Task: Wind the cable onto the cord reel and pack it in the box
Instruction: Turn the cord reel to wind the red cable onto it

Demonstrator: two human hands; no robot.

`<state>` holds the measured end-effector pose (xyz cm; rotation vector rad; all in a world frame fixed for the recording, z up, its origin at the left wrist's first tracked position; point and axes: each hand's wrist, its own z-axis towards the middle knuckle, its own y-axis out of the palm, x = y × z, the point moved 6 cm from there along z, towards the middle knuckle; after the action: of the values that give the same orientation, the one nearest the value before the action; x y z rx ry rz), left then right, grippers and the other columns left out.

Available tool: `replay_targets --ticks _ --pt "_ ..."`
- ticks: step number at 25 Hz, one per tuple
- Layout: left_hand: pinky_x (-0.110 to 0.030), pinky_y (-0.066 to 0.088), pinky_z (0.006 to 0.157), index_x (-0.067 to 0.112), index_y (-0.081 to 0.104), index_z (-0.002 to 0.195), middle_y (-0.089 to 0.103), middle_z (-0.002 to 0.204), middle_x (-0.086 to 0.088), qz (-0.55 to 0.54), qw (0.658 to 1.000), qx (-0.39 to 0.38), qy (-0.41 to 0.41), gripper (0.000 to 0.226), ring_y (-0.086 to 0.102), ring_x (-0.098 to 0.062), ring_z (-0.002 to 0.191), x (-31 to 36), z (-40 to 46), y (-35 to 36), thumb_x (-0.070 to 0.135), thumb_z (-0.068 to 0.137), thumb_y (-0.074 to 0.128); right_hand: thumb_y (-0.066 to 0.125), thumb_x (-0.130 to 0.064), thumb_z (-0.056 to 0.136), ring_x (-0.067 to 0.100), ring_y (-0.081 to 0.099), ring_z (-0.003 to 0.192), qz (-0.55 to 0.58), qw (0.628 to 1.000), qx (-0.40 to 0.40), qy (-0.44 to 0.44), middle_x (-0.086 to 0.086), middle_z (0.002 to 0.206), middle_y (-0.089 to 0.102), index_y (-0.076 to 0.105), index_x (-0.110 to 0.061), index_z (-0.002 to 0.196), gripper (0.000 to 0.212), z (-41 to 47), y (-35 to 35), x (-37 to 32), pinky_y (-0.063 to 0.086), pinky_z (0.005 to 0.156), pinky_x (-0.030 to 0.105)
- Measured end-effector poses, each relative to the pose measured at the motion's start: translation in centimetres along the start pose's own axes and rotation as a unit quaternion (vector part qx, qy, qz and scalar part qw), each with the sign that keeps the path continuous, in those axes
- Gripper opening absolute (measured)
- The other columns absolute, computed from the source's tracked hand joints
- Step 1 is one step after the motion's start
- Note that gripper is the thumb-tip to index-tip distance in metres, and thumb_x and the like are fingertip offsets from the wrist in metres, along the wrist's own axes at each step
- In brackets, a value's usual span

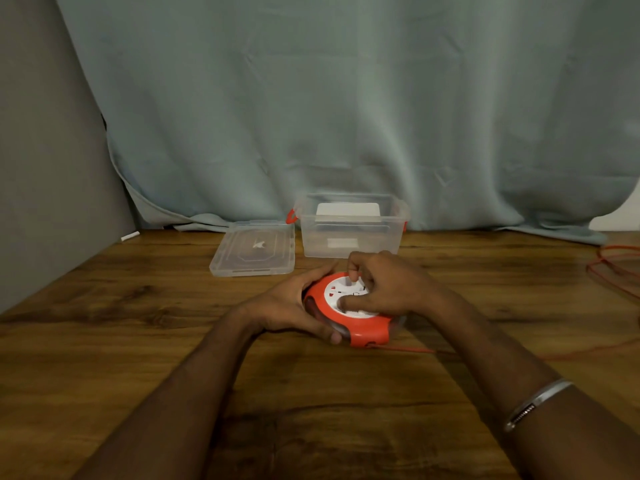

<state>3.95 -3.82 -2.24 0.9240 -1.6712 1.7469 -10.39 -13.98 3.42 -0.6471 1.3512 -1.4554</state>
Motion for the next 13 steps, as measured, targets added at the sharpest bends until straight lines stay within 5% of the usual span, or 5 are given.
replay_targets --ticks 4,8,11,13 --pt "-0.025 0.048 0.110 0.033 0.024 0.164 0.049 0.150 0.017 0.000 1.000 -0.001 0.004 0.128 0.051 -0.005 0.134 0.0 0.0 0.1 0.023 0.063 0.102 0.081 -0.031 0.084 0.001 0.059 0.072 0.073 0.997 0.005 -0.029 -0.010 0.076 0.067 0.055 -0.036 0.098 0.030 0.3 -0.4 0.4 0.051 0.064 0.035" --pt "-0.015 0.047 0.104 0.036 0.025 0.162 0.050 0.144 0.024 0.005 1.000 -0.017 0.004 0.124 0.052 0.001 0.130 0.2 0.1 0.3 0.019 0.064 0.100 0.071 0.001 0.071 0.004 0.069 0.103 0.158 0.982 -0.091 -0.042 -0.016 0.117 0.073 0.050 -0.040 0.122 0.069 -0.2 -0.4 1.5 0.063 0.076 0.044" --pt "-0.025 0.043 0.113 0.037 0.018 0.166 0.044 0.155 0.017 0.009 1.000 -0.020 -0.005 0.136 0.046 -0.007 0.140 0.0 0.1 0.2 0.028 0.060 0.102 0.074 0.010 0.077 -0.011 0.064 0.072 0.173 0.975 -0.139 -0.033 -0.005 0.126 0.072 0.046 -0.031 0.131 0.073 -0.4 -0.1 2.1 0.053 0.060 0.021" --pt "-0.033 0.040 0.120 0.037 0.016 0.166 0.038 0.161 0.013 0.014 1.000 -0.020 -0.009 0.141 0.041 -0.012 0.145 0.1 0.0 0.2 0.037 0.054 0.102 0.080 0.006 0.076 -0.005 0.064 0.072 0.188 0.972 -0.135 -0.028 -0.002 0.123 0.073 0.043 -0.031 0.131 0.076 -0.3 -0.2 2.6 0.053 0.062 0.023"
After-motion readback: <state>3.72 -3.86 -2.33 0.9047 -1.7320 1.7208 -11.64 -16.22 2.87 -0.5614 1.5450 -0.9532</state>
